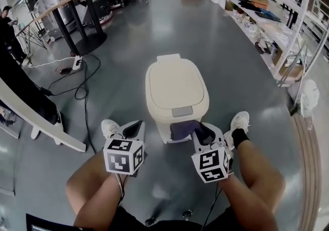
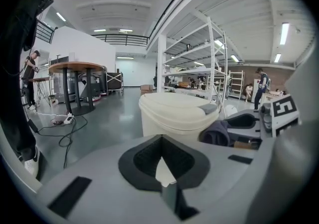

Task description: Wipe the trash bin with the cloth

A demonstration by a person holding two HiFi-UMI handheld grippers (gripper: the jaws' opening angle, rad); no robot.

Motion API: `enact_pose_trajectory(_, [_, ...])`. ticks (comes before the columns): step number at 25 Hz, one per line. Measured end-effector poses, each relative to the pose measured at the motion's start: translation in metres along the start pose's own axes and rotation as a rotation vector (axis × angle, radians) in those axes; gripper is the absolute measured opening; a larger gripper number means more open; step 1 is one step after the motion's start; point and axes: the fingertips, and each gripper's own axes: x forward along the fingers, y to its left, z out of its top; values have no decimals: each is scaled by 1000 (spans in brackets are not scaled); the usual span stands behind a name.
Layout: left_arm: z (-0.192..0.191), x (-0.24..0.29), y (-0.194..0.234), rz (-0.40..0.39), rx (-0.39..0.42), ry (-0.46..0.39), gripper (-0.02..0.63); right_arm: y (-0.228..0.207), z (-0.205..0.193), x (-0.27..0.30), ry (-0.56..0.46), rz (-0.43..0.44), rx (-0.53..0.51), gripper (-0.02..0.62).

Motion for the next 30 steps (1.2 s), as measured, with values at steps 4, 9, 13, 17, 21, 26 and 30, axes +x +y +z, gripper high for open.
enact_pose_trajectory(4, [-4,8,-4,-24,-1,-16,-3,-9,-6,0,1,-14,25,100])
enact_pose_trajectory(9, [-12,15,-12,-44,25,-8,-3,-27,-19,-2,18,-49,38,100])
enact_pose_trajectory(13, [-15,17,-12,-43,28,1,-3,-44,-27,-2,32,-83,58,100])
enact_pose_trajectory(17, [-18,18,-13,-41,30,3,-3,-54,-31,0,44,-102,69,100])
enact_pose_trajectory(21, [-19,18,-13,-38,30,3,-3,-59,-37,1,65,-121,80,100])
enact_pose_trajectory(26, [-21,19,-11,-37,29,6,-3,-56,-42,-2,64,-113,88,100])
enact_pose_trajectory(30, [-24,18,-11,-39,28,9,-3,-32,-39,-7,32,-56,47,100])
